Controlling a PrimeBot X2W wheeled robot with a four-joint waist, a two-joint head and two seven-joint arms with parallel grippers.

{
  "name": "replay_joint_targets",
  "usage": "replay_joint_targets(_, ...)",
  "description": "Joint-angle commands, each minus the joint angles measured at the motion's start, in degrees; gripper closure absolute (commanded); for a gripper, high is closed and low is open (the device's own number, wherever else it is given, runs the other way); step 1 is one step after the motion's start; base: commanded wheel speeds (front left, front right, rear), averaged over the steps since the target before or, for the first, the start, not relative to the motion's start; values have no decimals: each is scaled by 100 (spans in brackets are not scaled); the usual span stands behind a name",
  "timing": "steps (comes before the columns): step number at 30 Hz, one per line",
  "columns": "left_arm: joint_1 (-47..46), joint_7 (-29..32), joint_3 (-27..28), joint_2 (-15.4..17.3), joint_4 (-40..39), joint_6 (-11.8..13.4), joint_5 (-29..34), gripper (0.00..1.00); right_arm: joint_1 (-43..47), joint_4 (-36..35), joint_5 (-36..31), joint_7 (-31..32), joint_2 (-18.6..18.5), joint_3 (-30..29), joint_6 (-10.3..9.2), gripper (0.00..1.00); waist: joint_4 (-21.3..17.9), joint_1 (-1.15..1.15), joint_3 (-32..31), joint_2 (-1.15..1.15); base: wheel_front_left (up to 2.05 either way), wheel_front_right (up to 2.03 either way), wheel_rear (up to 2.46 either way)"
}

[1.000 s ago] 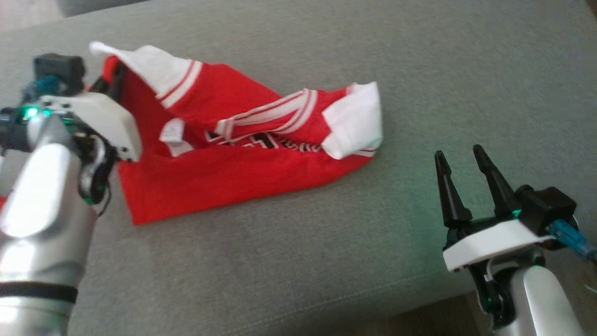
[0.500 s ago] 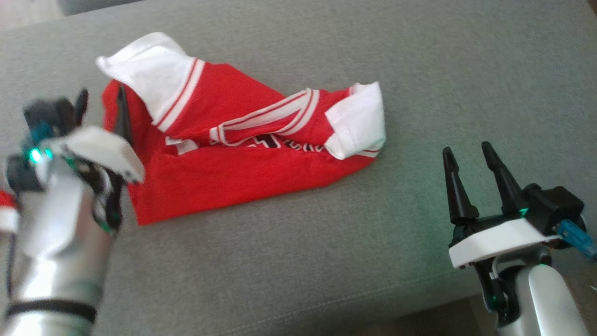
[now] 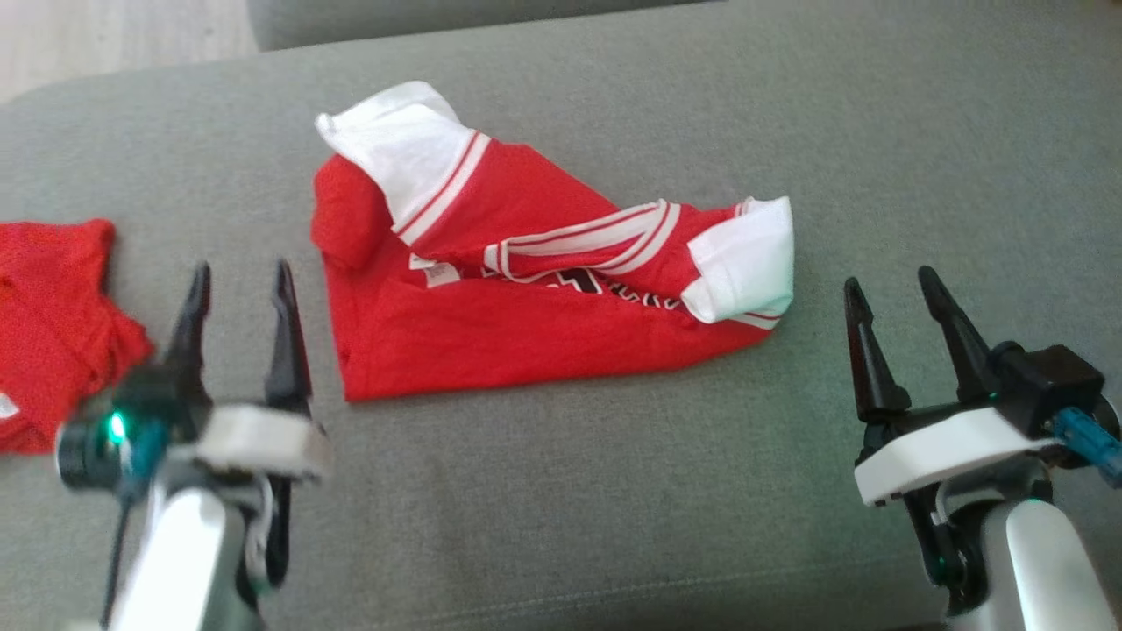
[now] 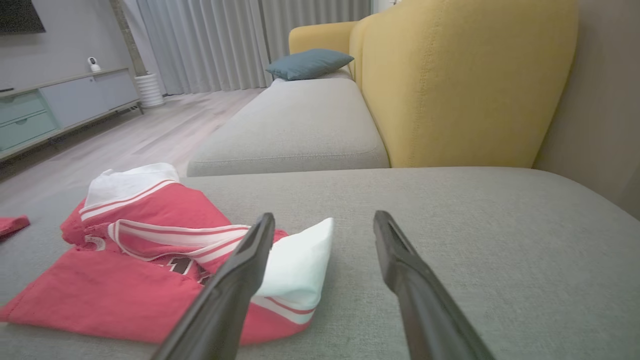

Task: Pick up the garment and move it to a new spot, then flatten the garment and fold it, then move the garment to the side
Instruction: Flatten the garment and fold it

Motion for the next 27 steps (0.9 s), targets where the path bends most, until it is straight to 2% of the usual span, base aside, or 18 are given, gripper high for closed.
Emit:
replay_joint_targets(1,-55,-45,260,104,-303,28,61,0,7,-237,-44,27,-27,145,-4,0,71,0,-83,0,0,0,0)
replay_joint_targets(10,785,-46,130,48,-893,128,277,0,180,-228,-57,127,-29,213,-4,0,124,0,-290,0,0,0,0)
replay_joint_targets(22,887,-46,99,81,-1029,171,322,0,214,-265,-44,170,-29,238,-4,0,90,0,-278,0,0,0,0)
replay_joint_targets(27,813,-47,67,108,-1026,151,335,0,130,-170,-33,393,-53,358,-4,0,91,0,-209,0,0,0,0)
